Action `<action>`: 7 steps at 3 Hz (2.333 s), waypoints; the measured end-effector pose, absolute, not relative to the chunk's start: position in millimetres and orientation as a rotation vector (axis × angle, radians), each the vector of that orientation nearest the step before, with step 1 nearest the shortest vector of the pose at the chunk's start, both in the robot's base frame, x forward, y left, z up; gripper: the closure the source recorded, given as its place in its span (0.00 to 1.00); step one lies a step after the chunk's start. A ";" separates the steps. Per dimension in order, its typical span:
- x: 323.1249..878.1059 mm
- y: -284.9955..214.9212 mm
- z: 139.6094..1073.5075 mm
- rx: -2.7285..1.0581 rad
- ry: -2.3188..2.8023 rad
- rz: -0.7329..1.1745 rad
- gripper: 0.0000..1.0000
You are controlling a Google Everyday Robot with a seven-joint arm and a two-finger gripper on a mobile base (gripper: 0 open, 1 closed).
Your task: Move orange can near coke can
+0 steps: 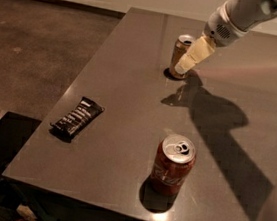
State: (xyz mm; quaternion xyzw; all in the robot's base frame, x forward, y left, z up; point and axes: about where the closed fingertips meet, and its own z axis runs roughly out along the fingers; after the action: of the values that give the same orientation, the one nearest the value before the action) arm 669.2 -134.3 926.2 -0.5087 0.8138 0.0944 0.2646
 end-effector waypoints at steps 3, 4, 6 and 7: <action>710.1 -119.1 907.3 -1.259 2.244 0.297 0.18; 707.9 -118.1 913.4 -1.241 2.227 0.323 0.40; 675.5 -114.4 933.2 -1.303 2.138 0.415 0.87; 636.1 -110.4 943.5 -1.421 2.042 0.484 1.00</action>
Offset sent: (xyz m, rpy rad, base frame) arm 0.0510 0.0136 -0.0196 0.0566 0.0258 -0.1032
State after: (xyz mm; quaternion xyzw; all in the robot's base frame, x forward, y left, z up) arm 636.1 -110.4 943.5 -0.5352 0.7687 0.1822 0.2990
